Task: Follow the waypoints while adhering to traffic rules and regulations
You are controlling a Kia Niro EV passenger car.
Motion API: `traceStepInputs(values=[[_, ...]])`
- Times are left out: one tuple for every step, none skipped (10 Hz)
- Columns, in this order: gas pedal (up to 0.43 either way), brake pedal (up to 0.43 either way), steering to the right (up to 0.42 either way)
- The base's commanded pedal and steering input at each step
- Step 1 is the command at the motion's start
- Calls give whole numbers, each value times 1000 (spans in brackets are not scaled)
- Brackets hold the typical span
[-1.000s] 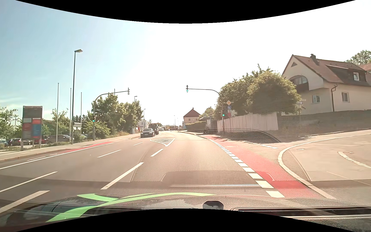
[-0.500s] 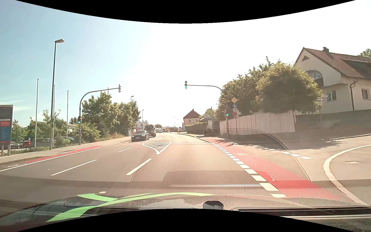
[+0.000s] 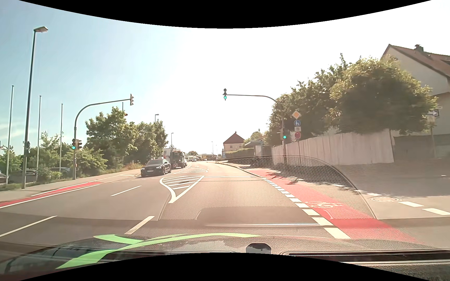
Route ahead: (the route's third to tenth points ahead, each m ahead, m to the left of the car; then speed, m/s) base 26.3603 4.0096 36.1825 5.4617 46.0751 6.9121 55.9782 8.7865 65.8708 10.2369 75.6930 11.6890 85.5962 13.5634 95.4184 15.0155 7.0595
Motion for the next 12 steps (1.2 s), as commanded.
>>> traceStepInputs(values=[[287, 0, -19], [287, 0, -19], [287, 0, -19], [280, 0, -20], [280, 0, -21], [280, 0, -24], [260, 0, -25], [260, 0, -25], [248, 0, -25], [209, 0, -25], [177, 0, -25], [177, 0, -25]])
